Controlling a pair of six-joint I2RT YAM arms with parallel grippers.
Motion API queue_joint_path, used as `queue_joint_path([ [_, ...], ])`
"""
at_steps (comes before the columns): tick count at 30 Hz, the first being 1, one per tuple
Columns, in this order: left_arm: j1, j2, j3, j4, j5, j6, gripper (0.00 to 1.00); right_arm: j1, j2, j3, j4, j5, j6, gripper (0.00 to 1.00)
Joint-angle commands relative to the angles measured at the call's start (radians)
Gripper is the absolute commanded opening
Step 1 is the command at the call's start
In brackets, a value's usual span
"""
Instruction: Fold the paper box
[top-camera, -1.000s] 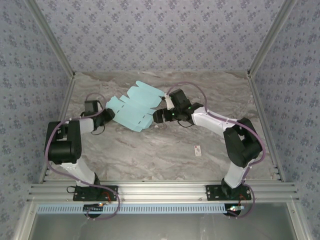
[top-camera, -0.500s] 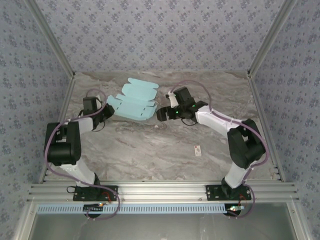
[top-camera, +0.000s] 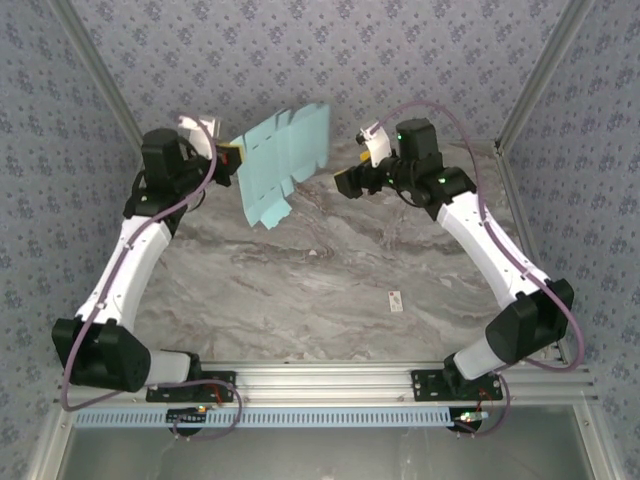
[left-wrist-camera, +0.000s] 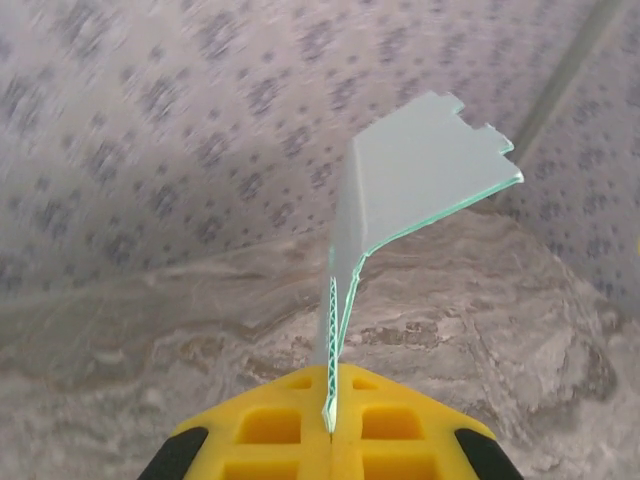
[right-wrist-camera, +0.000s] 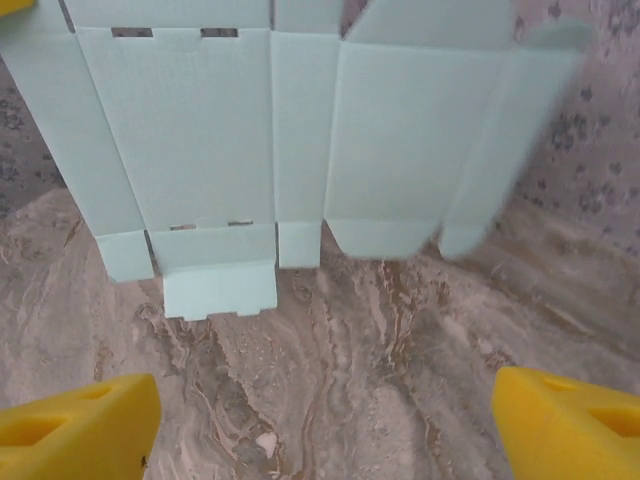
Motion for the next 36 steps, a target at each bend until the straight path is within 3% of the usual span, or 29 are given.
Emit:
queue_joint_path([
  [1,-0.044,0.001,0.100,-0.284,0.020,0.248,0.00,0.028,-0.031,0.058,-0.119,-0.042,-0.214,0.88],
  [9,-0.223,0.010,0.304,-0.550,-0.043,0.532,0.00,0.049,-0.030,0.172,-0.233,-0.019,-0.458,0.89],
  [18,-0.337,0.056,0.427,-0.677,-0.084,0.624,0.00,0.095,0.024,0.258,-0.368,-0.132,-0.607,0.87],
  [21,-0.359,0.074,0.448,-0.696,-0.094,0.637,0.00,0.105,0.056,0.297,-0.422,-0.156,-0.626,0.78],
  [31,-0.382,0.102,0.476,-0.703,-0.102,0.651,0.00,0.108,0.127,0.353,-0.502,-0.192,-0.650,0.33],
  [36,-0.382,0.100,0.477,-0.697,-0.095,0.651,0.00,0.096,0.142,0.356,-0.517,-0.196,-0.650,0.17],
])
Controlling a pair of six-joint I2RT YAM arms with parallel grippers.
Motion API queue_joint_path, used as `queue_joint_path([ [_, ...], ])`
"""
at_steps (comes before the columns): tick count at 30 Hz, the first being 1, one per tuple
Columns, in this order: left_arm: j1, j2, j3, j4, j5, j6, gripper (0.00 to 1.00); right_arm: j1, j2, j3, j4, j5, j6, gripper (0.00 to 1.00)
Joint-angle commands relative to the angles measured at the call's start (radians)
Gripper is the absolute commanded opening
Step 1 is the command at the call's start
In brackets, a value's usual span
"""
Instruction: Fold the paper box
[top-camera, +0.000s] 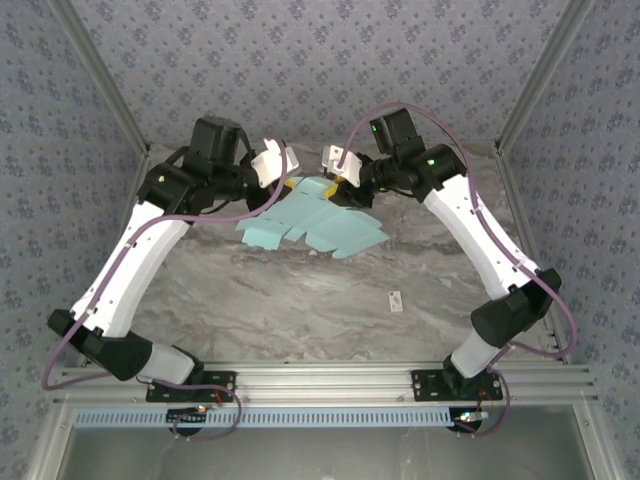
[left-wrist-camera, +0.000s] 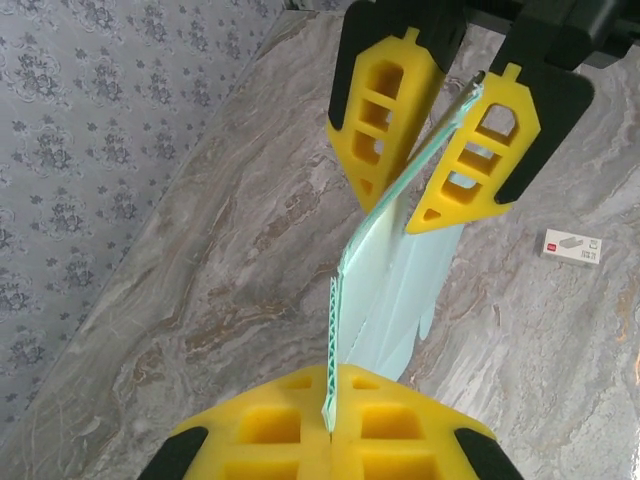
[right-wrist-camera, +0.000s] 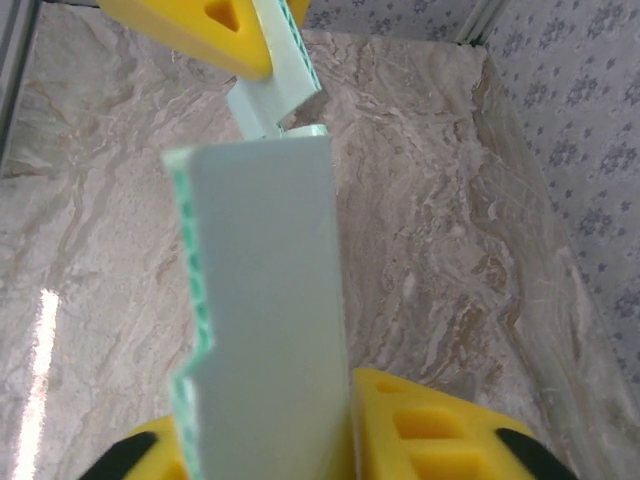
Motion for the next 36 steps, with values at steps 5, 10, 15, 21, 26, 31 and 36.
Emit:
queue_joint_path([
  [5,-0.006,-0.014,0.017,0.037,0.003,0.012,0.11,-0.048,-0.013,0.016,-0.042,-0.095,-0.003,0.07],
  [10,0.050,-0.081,-0.086,0.171,0.018,-0.062,0.57,-0.120,-0.108,-0.081,0.064,-0.180,0.100,0.06],
  [15,0.217,-0.212,-0.305,0.443,0.180,-0.261,0.75,-0.266,-0.226,-0.205,0.244,-0.335,0.290,0.02],
  [21,0.344,-0.270,-0.513,0.759,0.366,-0.564,0.80,-0.371,-0.331,-0.304,0.520,-0.374,0.600,0.02],
  [26,0.358,-0.210,-0.560,0.930,0.445,-0.736,0.83,-0.398,-0.365,-0.336,0.639,-0.388,0.784,0.02],
  [31,0.359,-0.138,-0.521,1.004,0.487,-0.816,0.87,-0.389,-0.376,-0.337,0.671,-0.432,0.840,0.02],
  [36,0.360,-0.076,-0.475,1.048,0.535,-0.866,0.88,-0.381,-0.391,-0.350,0.711,-0.454,0.873,0.02],
])
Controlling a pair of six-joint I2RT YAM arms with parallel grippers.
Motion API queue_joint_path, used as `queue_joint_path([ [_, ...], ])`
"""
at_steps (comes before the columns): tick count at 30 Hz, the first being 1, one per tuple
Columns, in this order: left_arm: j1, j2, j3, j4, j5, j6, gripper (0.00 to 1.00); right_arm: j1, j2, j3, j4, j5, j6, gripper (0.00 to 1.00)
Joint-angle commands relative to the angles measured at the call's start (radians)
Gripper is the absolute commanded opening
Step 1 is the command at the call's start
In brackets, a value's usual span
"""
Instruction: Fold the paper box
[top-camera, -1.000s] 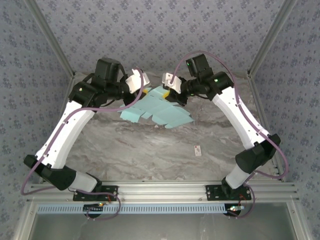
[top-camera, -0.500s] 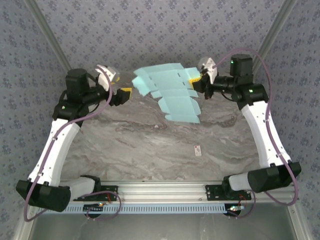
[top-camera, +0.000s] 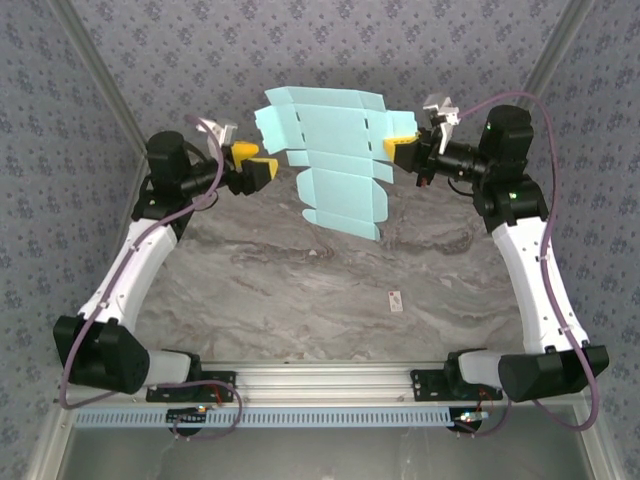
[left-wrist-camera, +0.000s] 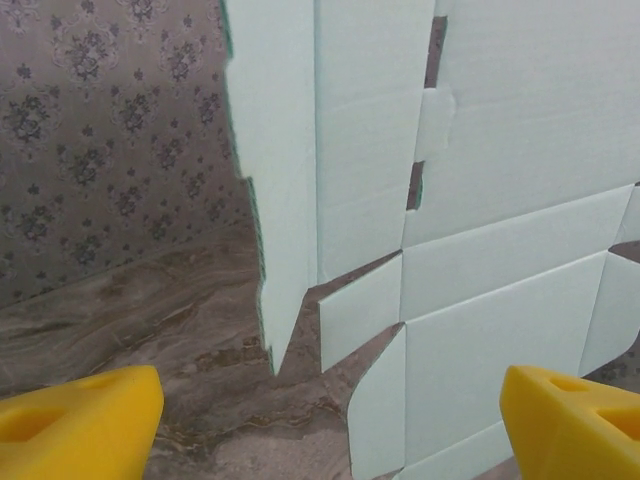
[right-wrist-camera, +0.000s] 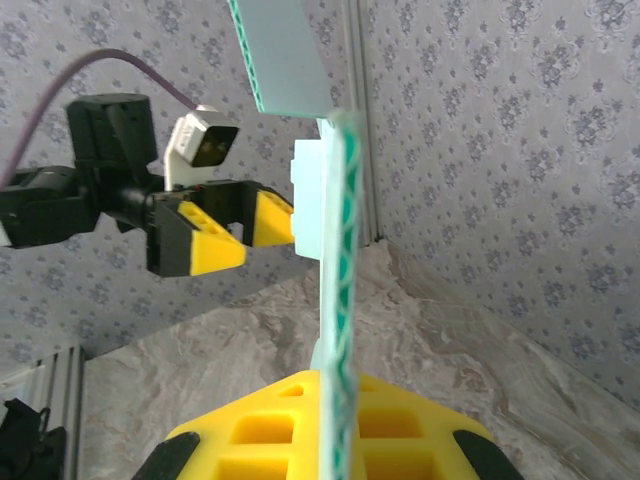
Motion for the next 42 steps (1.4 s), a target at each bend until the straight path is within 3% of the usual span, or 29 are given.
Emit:
queue_joint_path([
  [1,0.010,0.032,0.063,0.122,0.082,-0.082,0.88,0.009,-0.029,-0.007,0.077,-0.055,0.074,0.02],
  [9,0.010,0.136,0.148,0.236,0.168,-0.184,0.87,0.020,-0.035,-0.014,0.100,-0.069,0.095,0.02],
  [12,0.004,0.157,0.177,0.261,0.203,-0.206,0.81,0.022,-0.034,-0.017,0.101,-0.065,0.099,0.02],
  [21,-0.019,0.127,0.176,0.271,0.231,-0.190,0.28,0.015,-0.029,-0.031,0.112,-0.015,0.117,0.02],
  [24,-0.019,0.098,0.155,0.251,0.213,-0.164,0.04,0.000,-0.020,-0.039,0.114,0.009,0.125,0.02],
  [27,-0.019,0.059,0.117,0.230,0.178,-0.123,0.00,-0.021,-0.015,-0.065,0.125,0.007,0.107,0.05],
  [30,-0.020,0.022,0.087,0.166,0.160,-0.035,0.00,-0.030,-0.014,-0.097,0.087,0.004,0.010,0.18],
  [32,-0.023,-0.002,0.081,0.051,0.149,0.082,0.00,-0.030,-0.013,-0.101,0.001,0.015,-0.100,0.39],
  [35,-0.035,-0.029,0.099,-0.219,0.092,0.312,0.00,-0.034,-0.023,-0.078,-0.152,0.091,-0.265,0.59],
  [39,-0.048,-0.038,0.129,-0.479,0.024,0.495,0.00,-0.031,-0.047,-0.057,-0.220,0.215,-0.361,0.77],
  [42,-0.059,-0.038,0.149,-0.583,0.027,0.562,0.00,-0.005,-0.042,-0.021,-0.263,0.287,-0.427,0.80],
])
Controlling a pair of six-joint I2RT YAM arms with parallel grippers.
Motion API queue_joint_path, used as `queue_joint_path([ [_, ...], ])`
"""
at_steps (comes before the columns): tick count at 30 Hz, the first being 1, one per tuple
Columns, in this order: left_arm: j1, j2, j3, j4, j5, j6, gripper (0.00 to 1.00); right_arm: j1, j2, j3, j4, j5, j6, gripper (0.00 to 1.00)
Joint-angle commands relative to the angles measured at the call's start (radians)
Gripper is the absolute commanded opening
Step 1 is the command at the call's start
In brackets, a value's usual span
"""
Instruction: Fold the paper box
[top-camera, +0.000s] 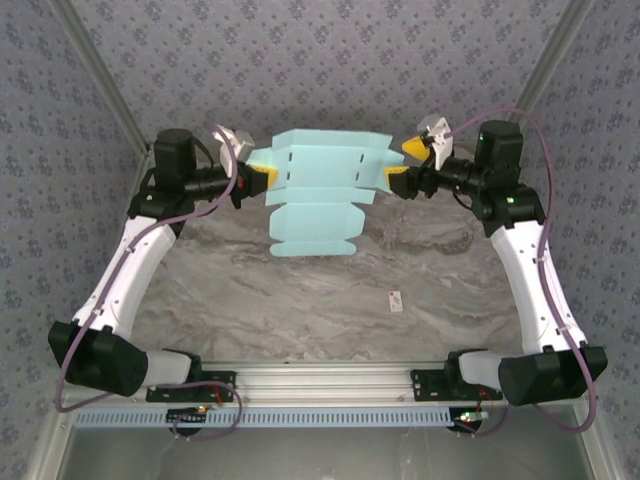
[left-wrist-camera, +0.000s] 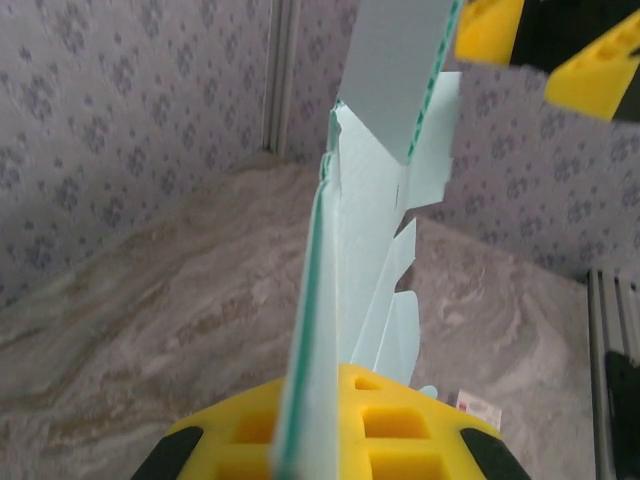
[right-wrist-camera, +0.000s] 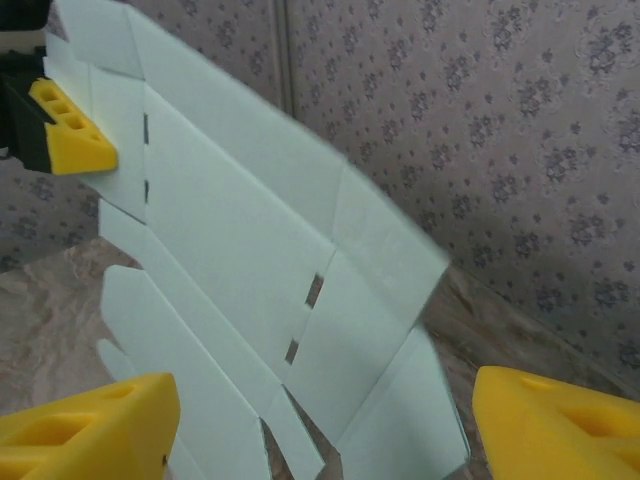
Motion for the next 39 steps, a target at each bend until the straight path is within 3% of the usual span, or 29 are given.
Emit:
queue_joint_path([
  [1,-0.017,-0.015,0.055,-0.221,-0.024,0.182,0.00,0.032,-0.014,0.075,-0.103,0.113,-0.158,0.81],
  [9,-0.078,0.026,0.092,-0.308,0.001,0.273,0.00,0.165,0.155,0.251,-0.350,0.038,-0.389,0.80],
  [14,-0.094,0.050,0.122,-0.359,0.036,0.309,0.00,0.204,0.256,0.361,-0.481,-0.036,-0.456,0.75],
  [19,-0.097,0.053,0.126,-0.357,0.045,0.315,0.00,0.213,0.305,0.400,-0.561,-0.085,-0.493,0.55],
  [21,-0.097,0.053,0.125,-0.356,0.049,0.317,0.00,0.213,0.313,0.392,-0.561,-0.081,-0.493,0.42],
  [25,-0.097,0.050,0.124,-0.353,0.054,0.318,0.00,0.217,0.327,0.394,-0.555,-0.057,-0.487,0.26],
  [35,-0.097,0.050,0.116,-0.296,0.069,0.258,0.00,0.248,0.301,0.336,-0.457,0.083,-0.458,0.16],
  [39,-0.095,0.053,0.109,-0.251,0.066,0.183,0.00,0.286,0.243,0.241,-0.321,0.260,-0.423,0.10],
])
